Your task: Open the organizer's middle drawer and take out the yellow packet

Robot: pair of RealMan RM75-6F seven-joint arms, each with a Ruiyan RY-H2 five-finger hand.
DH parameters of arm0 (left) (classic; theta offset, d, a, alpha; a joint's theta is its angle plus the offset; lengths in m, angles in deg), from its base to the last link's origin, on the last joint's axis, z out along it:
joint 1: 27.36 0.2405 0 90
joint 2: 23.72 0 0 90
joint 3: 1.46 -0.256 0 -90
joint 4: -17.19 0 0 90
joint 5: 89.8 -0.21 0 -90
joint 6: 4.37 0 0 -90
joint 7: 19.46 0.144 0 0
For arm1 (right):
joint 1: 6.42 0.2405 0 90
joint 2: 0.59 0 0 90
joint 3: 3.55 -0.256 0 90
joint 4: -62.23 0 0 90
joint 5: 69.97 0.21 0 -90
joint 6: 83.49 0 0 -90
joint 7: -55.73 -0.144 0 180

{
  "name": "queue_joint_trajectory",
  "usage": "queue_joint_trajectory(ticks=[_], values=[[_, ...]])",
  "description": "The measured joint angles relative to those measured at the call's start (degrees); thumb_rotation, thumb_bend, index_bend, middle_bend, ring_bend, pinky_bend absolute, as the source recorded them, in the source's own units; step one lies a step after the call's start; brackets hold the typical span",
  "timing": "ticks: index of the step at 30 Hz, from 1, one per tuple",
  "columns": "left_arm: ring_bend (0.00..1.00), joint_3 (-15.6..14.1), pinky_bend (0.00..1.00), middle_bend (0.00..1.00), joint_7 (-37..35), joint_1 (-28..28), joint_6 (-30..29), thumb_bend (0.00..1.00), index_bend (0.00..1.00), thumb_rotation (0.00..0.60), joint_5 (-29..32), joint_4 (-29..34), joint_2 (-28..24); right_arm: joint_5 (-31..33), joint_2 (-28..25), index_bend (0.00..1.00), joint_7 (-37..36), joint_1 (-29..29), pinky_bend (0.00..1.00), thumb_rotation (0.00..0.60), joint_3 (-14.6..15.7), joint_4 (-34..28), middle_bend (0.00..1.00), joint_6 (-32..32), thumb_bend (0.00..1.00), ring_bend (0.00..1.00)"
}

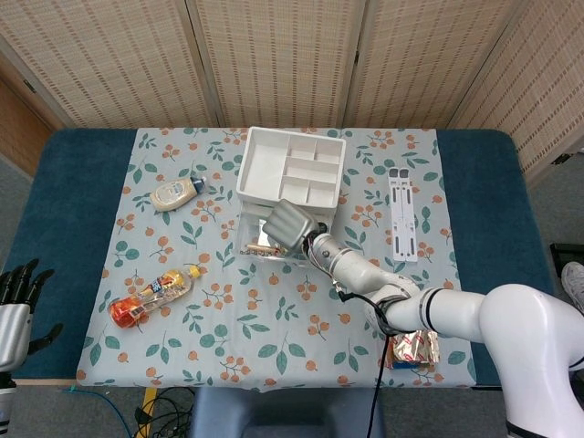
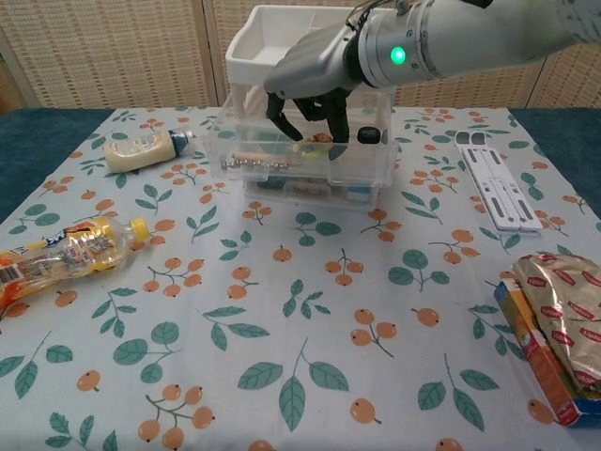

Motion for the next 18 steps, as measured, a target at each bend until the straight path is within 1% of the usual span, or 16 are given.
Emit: queue_joint_trajectory(ticks=[4, 7, 13, 18], values=[[0.08, 0.0, 0.09, 0.07, -0.2, 0.0, 0.0, 0.17, 0.16, 0.600, 0.0, -0.2, 0.1, 0.0, -0.1, 0.52, -0.4, 0.0, 1.00, 0.600, -0.2, -0.2, 0.97, 0.1, 0.32, 0.94], [0.08, -0.1, 0.09, 0.07, -0.3, 0.0, 0.1, 0.17, 0.16, 0.600, 0.0, -0.3, 0.2, -0.1, -0.2, 0.52, -0.7, -0.1, 1.00, 0.600, -0.4, -0.3, 0.98, 0.1, 0.36, 0.94], [0.08, 0.0, 0.09, 0.07, -0.4, 0.1, -0.1, 0.17, 0.16, 0.600, -0.1, -0.4, 0.2, -0.8, -0.8, 0.52, -1.7, -0.4, 1.00, 0.600, -1.1, -1.3, 0.98, 0.9, 0.38, 0.94], [0.08, 0.0, 0.09, 0.07, -0.4, 0.1, -0.2, 0.17, 0.16, 0.600, -0.3, -0.3, 0.0, -2.0, -2.5, 0.52, -3.2, -1.2, 1.00, 0.600, -2.4, -3.8, 0.98, 2.8, 0.39, 0.94]])
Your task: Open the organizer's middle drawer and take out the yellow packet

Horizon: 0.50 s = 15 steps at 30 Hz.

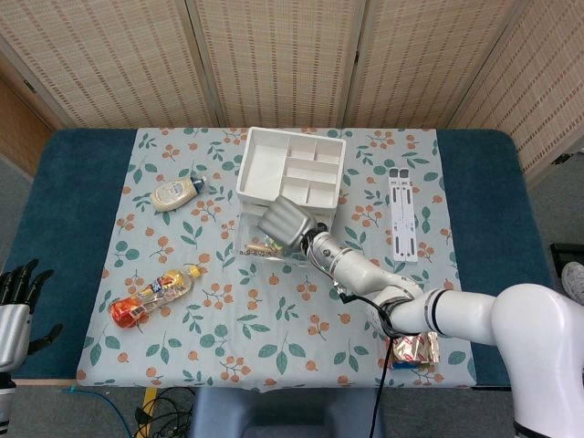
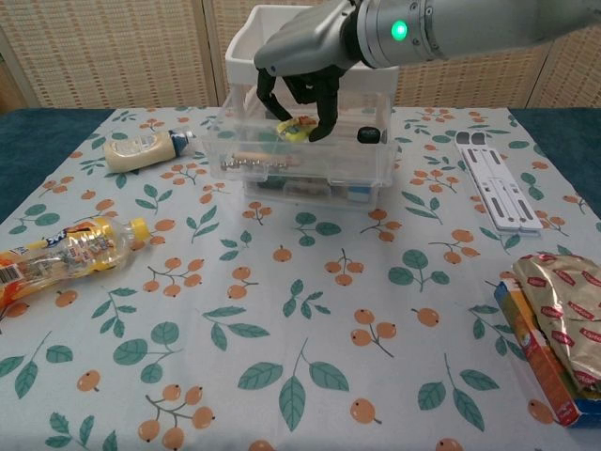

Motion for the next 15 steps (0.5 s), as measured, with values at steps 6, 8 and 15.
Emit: queue_joint_trajectory(ticks=[6, 8, 15], values=[[0.08, 0.0, 0.09, 0.07, 0.3, -0.2, 0.0, 0.17, 0.16, 0.600, -0.3, 0.2, 0.0, -3.2, -3.8, 0.52, -2.6, -2.9, 1.00, 0.600, -1.3, -5.4, 0.98, 4.2, 0.40, 0.94], [0.08, 0.1, 0.09, 0.07, 0.3, -0.3, 0.1, 0.17, 0.16, 0.600, -0.4, 0.2, 0.1, -4.8, -5.6, 0.52, -3.8, -4.6, 1.00, 0.600, -1.5, -7.7, 0.98, 6.3, 0.40, 0.94], [0.08, 0.1, 0.09, 0.07, 0.8, -1.0, 0.6, 0.17, 0.16, 0.600, -1.1, 0.4, 0.5, -11.1, -11.1, 0.52, -8.7, -12.6, 1.00, 0.600, -0.8, -13.4, 0.98, 13.4, 0.40, 0.94]])
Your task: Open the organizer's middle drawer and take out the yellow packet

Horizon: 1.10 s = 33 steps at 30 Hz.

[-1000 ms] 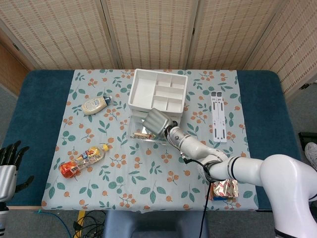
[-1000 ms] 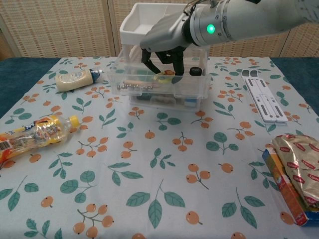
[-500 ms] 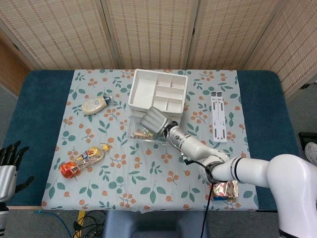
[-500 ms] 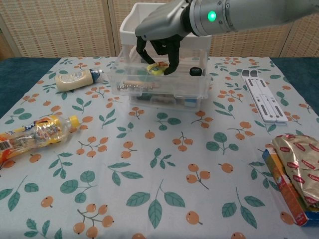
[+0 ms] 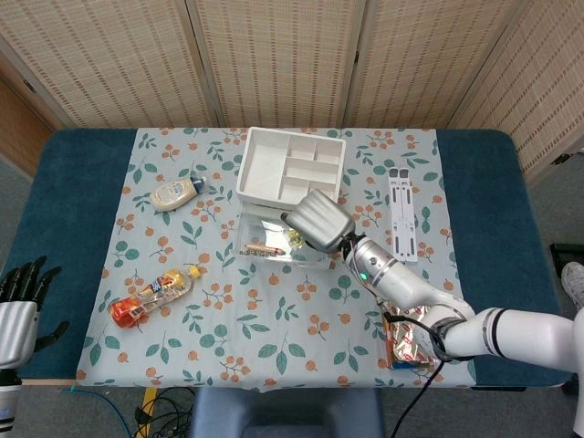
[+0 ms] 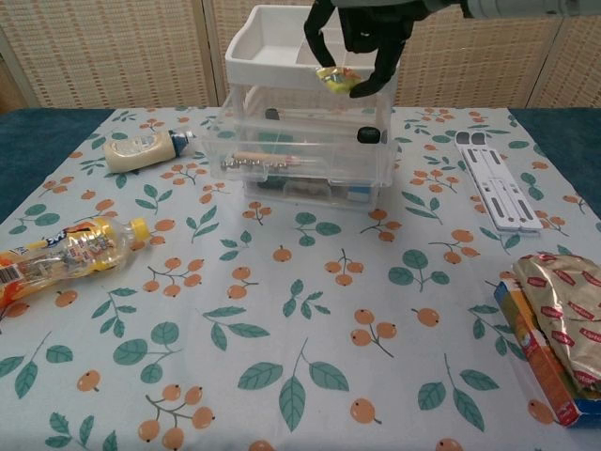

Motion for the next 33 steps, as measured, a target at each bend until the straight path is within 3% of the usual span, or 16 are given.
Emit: queue_joint_trajectory(ticks=[10, 17, 26, 29, 33], values=[[0.08, -0.1, 0.09, 0.07, 1.2, -0.9, 0.6, 0.17, 0.16, 0.600, -1.0, 1.0, 0.4, -10.6, -2.6, 0.52, -8.1, -11.4, 1.00, 0.600, 4.3, -1.2, 0.98, 6.8, 0.40, 0.94], [0.08, -0.2, 0.09, 0.07, 1.7, -1.0, 0.6, 0.17, 0.16, 0.600, -1.4, 1.6, 0.2, -18.9, 0.4, 0.52, -11.0, -17.6, 1.00, 0.600, 8.2, 0.6, 0.98, 9.6, 0.40, 0.94], [0.08, -0.4, 0.09, 0.07, 2.3, -1.1, 0.5, 0.17, 0.16, 0.600, -1.7, 2.4, -0.1, -24.7, 6.4, 0.51, -13.4, -21.6, 1.00, 0.600, 10.2, 4.6, 0.98, 10.0, 0.40, 0.94], [0.08, -0.4, 0.09, 0.07, 2.5, -1.2, 0.5, 0.17, 0.16, 0.600, -1.8, 2.6, -0.1, -25.2, 8.2, 0.45, -13.3, -21.9, 1.00, 0.600, 9.9, 6.1, 0.97, 9.0, 0.40, 0.94], [0.08, -0.5, 0.09, 0.07, 2.7, -1.1, 0.5, 0.17, 0.16, 0.600, -1.9, 2.8, -0.2, -25.1, 9.9, 0.22, -12.6, -22.0, 1.00, 0.600, 9.3, 7.7, 0.95, 7.0, 0.35, 0.94]])
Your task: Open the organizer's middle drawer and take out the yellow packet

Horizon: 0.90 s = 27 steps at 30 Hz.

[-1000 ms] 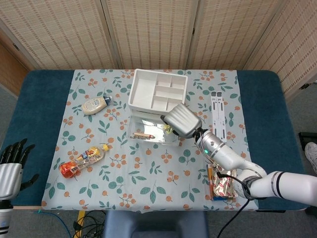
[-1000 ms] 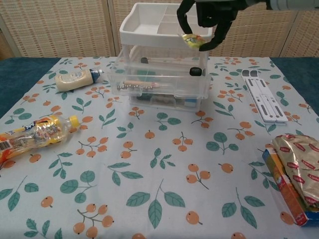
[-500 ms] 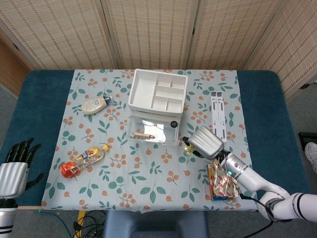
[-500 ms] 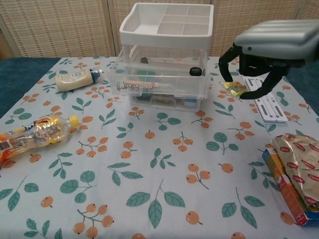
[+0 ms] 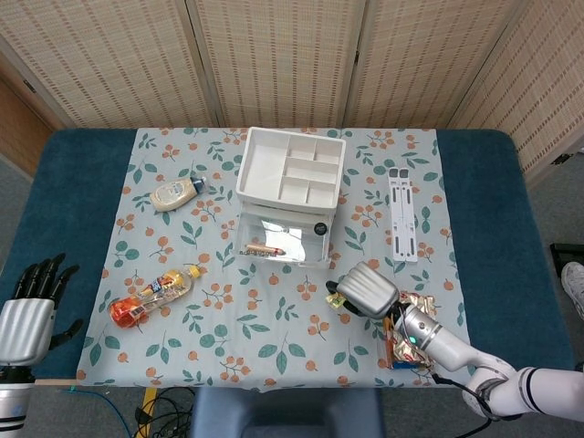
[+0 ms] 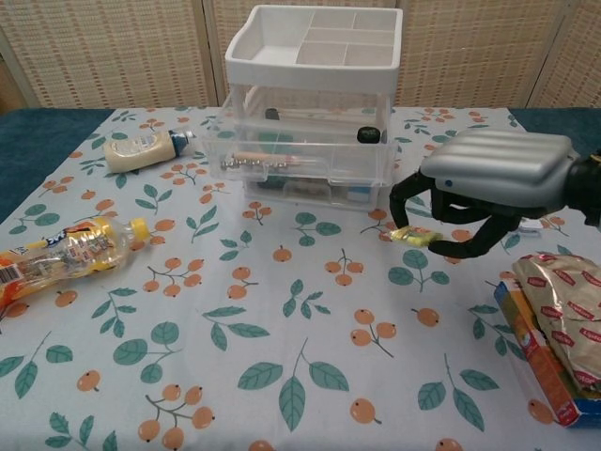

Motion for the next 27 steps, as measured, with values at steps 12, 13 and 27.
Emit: queue_joint_trajectory(ticks=[12, 13, 27], values=[[0.08, -0.1, 0.09, 0.07, -0.9, 0.0, 0.1, 0.17, 0.16, 0.600, 0.2, -0.8, 0.1, -0.3, -3.3, 0.12, -0.1, -3.9, 1.00, 0.600, -0.3, -2.2, 0.93, 2.3, 0.35, 0.94], [0.08, -0.1, 0.09, 0.07, -1.0, 0.0, 0.2, 0.17, 0.16, 0.600, 0.2, -0.9, 0.1, -0.4, -4.2, 0.14, 0.0, -4.6, 1.00, 0.600, -0.1, -2.6, 0.92, 3.2, 0.35, 0.94], [0.08, 0.0, 0.09, 0.07, -0.9, -1.3, 1.4, 0.17, 0.16, 0.600, -0.3, -1.8, 2.1, 1.0, -12.9, 0.22, 0.0, -22.5, 0.46, 0.600, 0.7, -6.2, 0.36, 24.6, 0.35, 0.31]])
